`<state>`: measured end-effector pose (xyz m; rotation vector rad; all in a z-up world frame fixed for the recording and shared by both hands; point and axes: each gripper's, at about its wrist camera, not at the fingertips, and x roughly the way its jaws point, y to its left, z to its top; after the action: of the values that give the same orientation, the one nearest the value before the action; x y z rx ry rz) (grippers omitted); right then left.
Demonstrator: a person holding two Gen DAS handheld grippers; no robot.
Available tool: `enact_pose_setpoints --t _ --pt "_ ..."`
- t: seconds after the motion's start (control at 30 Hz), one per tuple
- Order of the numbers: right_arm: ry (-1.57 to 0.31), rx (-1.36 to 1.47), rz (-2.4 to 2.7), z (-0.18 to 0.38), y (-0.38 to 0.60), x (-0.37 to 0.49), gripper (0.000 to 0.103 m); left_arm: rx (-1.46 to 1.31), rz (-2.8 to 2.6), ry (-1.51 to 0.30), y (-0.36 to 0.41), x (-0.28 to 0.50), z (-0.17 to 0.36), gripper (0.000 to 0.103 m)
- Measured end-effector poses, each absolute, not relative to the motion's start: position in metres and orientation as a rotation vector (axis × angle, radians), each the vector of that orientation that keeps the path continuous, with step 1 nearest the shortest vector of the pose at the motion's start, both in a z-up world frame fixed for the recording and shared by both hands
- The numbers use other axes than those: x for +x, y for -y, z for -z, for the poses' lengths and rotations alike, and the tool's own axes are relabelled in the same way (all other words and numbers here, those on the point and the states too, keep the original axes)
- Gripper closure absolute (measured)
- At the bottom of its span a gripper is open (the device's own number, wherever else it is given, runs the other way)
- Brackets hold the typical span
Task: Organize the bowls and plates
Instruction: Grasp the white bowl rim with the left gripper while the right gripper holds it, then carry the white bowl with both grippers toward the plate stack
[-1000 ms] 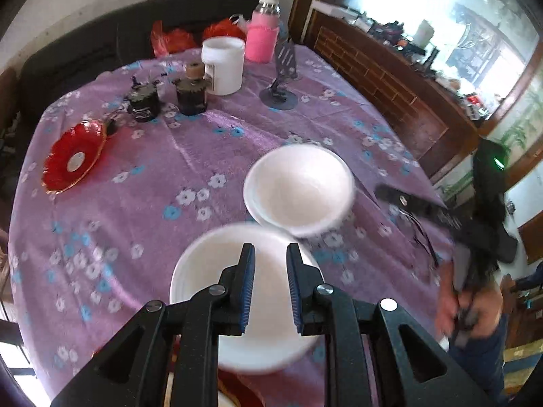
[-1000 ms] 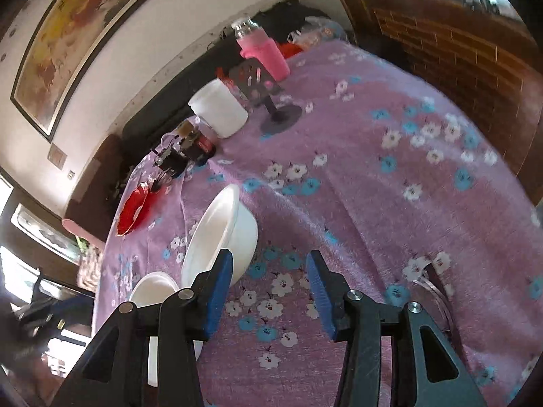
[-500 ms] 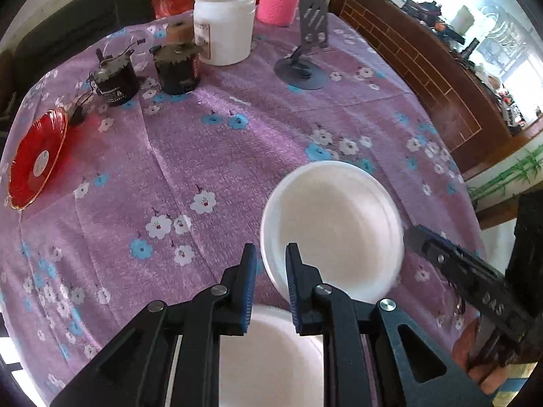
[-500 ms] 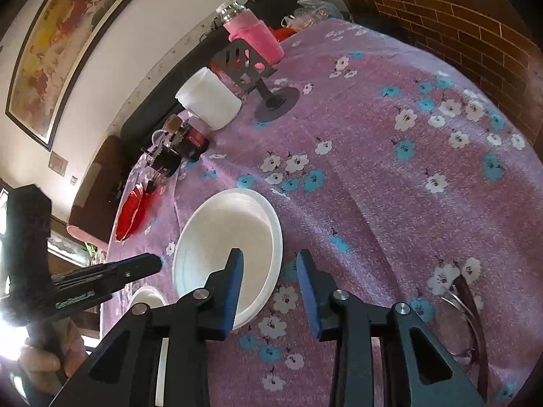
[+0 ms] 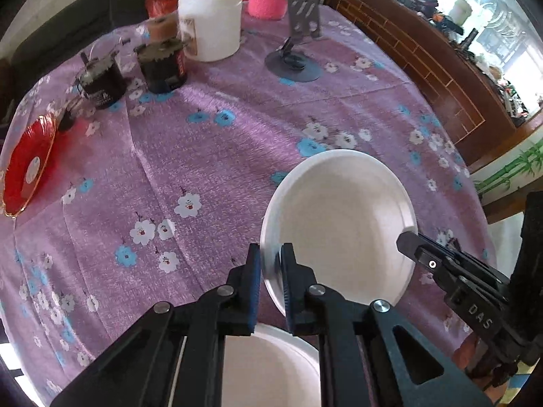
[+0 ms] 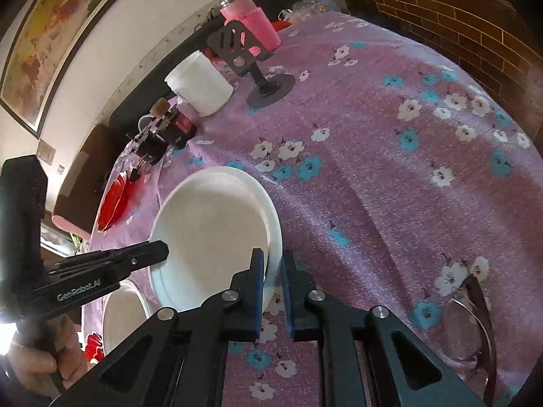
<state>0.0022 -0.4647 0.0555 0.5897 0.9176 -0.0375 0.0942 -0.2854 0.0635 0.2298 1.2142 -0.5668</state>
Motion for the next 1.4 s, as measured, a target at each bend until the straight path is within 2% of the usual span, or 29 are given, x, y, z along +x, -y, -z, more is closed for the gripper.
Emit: enact_pose_setpoints --t 0.3,0.6,1.0,1.23,1.4 --pt "-0.836 0.582 0.049 -0.09 0.467 -0.041 0.093 0.203 0.632 -1.144 0.279 0.053 -0.097 0.092" --pt "-0.768 0.527 0.038 -0.109 0.44 -0.123 0.093 0.236 0.665 -1.054 0.258 -0.025 -0.107 0.091" --pt "-0.789 0.507 -0.01 -0.082 0.402 -0.229 0.092 0.252 0.712 -0.965 0.213 -0.136 -0.088 0.091" --pt "-0.849 0.529 -0.014 -0.044 0.394 -0.239 0.092 0.261 0.664 -0.963 0.206 -0.154 -0.051 0.091" --pt "-0.837 0.505 0.011 -0.04 0.393 -0.236 0.091 0.274 0.668 -0.945 0.21 -0.156 -0.04 0.09"
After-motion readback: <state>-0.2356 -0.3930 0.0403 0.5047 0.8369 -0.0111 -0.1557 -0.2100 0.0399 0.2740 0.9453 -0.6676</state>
